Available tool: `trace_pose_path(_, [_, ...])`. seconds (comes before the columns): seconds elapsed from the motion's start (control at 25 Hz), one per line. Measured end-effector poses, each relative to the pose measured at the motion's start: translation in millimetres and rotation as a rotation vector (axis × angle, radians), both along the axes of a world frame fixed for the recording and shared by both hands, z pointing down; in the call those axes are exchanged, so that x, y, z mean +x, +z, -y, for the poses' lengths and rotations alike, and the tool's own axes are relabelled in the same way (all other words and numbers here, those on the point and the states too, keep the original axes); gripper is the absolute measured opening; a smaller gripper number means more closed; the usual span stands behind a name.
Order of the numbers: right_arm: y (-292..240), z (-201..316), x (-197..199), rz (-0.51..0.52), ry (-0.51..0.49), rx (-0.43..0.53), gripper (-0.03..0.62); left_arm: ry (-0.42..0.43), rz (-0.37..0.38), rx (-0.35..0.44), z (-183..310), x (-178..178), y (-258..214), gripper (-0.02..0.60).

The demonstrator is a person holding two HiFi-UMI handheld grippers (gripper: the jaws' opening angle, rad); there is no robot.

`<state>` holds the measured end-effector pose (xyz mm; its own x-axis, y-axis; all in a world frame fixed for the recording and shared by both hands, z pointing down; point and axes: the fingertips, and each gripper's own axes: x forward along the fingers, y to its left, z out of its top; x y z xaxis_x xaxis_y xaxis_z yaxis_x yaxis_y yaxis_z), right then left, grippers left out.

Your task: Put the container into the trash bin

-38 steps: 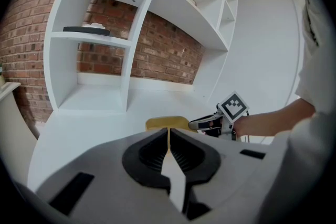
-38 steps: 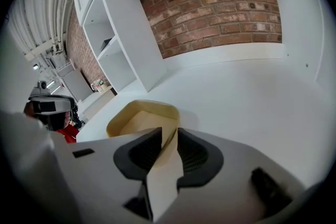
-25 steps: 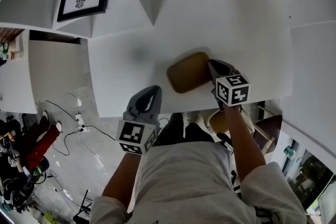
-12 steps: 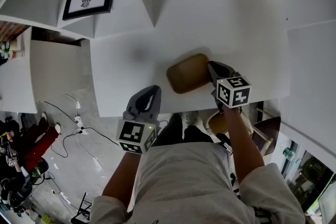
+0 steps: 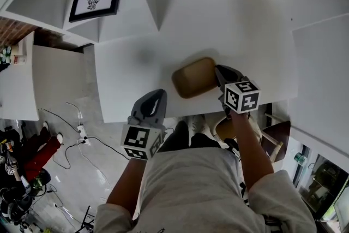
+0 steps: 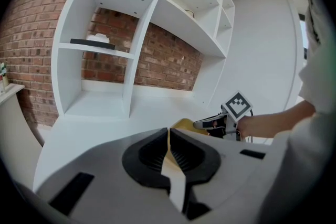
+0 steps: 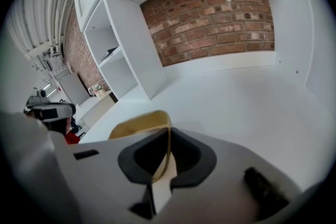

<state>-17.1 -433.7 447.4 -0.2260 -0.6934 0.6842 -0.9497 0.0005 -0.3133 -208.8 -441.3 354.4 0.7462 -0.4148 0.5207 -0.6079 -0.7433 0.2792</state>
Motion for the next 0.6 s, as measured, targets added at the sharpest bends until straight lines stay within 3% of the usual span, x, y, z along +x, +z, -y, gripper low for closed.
trace_pose_path(0.6, [-20, -31, -5, 0.028, 0.063, 0.045, 0.037, 0.054, -0.014, 0.035, -15, -2, -12, 0.026])
